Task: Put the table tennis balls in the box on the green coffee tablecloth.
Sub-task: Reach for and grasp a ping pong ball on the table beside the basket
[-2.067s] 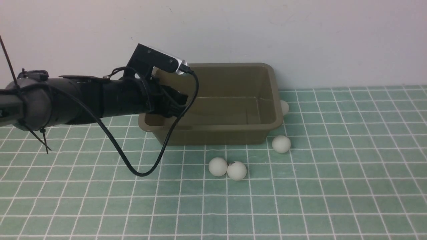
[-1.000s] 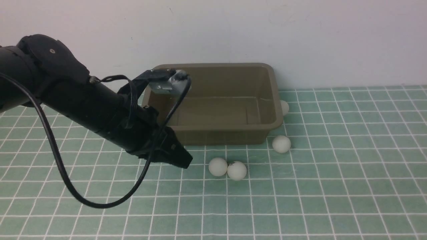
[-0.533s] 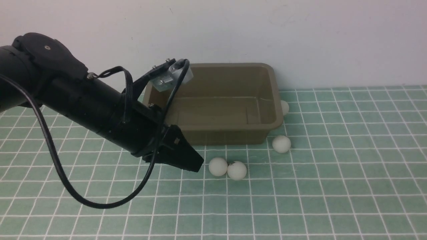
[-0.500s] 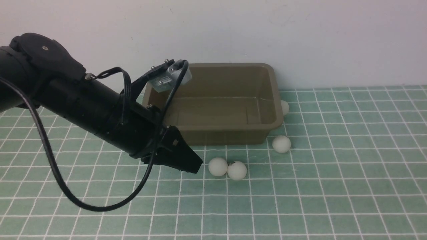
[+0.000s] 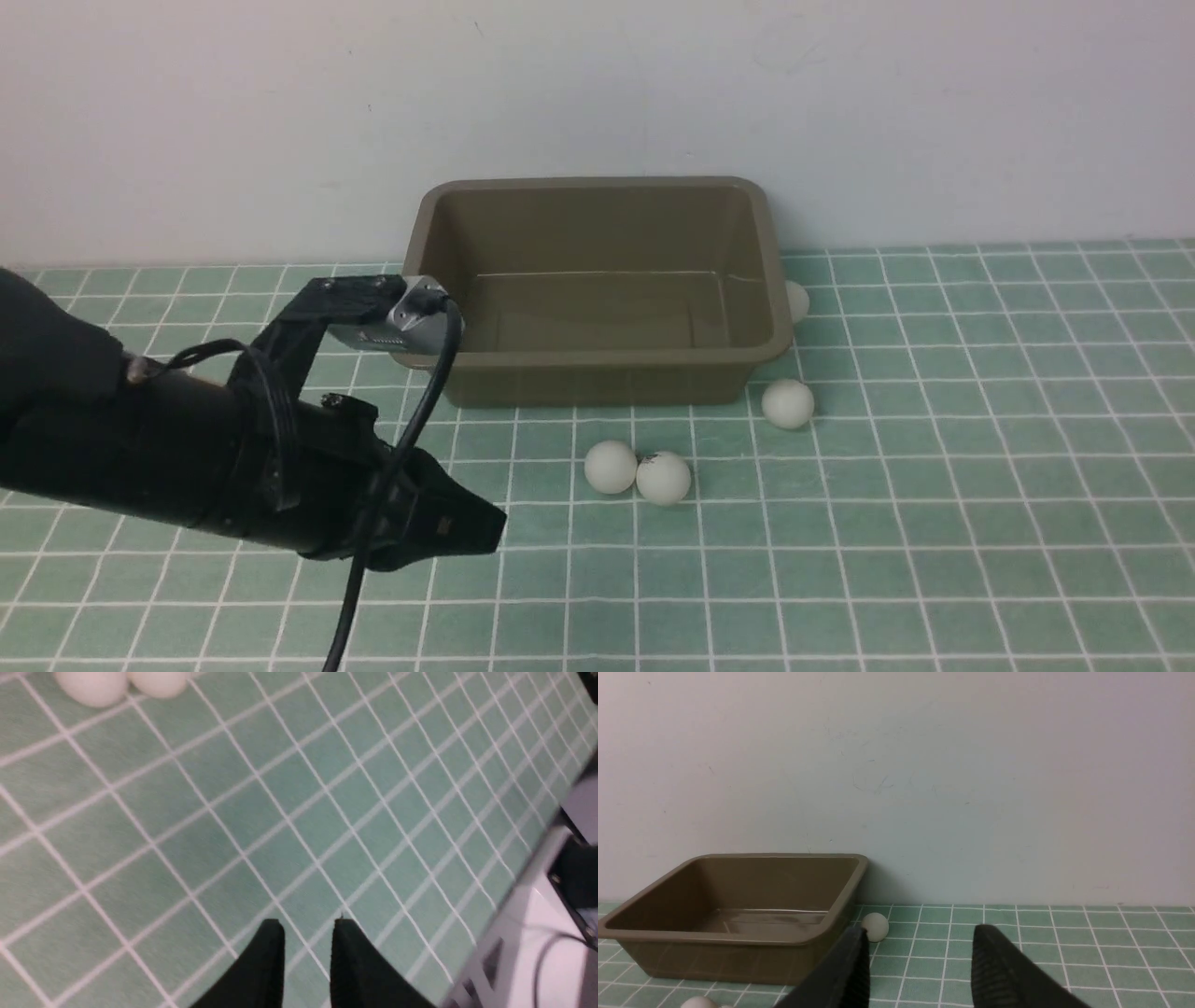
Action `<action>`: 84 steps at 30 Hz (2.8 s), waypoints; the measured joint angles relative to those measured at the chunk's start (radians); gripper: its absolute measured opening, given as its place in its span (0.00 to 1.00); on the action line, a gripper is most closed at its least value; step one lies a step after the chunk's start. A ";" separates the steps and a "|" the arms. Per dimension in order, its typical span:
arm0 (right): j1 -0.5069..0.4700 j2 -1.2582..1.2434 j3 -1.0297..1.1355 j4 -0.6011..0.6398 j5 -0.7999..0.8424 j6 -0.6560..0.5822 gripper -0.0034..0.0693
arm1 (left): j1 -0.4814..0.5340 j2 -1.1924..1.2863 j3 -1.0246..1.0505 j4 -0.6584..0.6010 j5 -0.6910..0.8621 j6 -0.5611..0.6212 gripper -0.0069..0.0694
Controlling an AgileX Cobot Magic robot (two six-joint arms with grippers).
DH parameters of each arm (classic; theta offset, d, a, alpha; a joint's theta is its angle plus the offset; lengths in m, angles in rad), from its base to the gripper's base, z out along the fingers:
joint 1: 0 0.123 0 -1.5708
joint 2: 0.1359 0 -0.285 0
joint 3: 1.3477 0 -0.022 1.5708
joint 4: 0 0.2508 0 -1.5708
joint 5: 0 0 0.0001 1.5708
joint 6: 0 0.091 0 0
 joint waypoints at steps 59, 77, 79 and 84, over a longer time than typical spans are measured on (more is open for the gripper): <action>0.000 0.000 0.000 0.000 0.000 0.000 0.44 | -0.257 0.394 -0.272 0.320 -0.396 -0.029 0.63; 0.000 0.000 0.000 0.000 0.000 0.000 0.44 | -0.258 0.546 -0.281 0.257 -0.499 0.137 0.76; 0.000 0.000 0.000 0.000 0.000 0.000 0.44 | -0.258 0.554 -0.281 0.232 -0.504 0.159 0.77; 0.000 0.000 0.000 0.000 0.000 0.000 0.44 | -0.259 0.571 -0.290 0.176 -0.536 0.242 0.77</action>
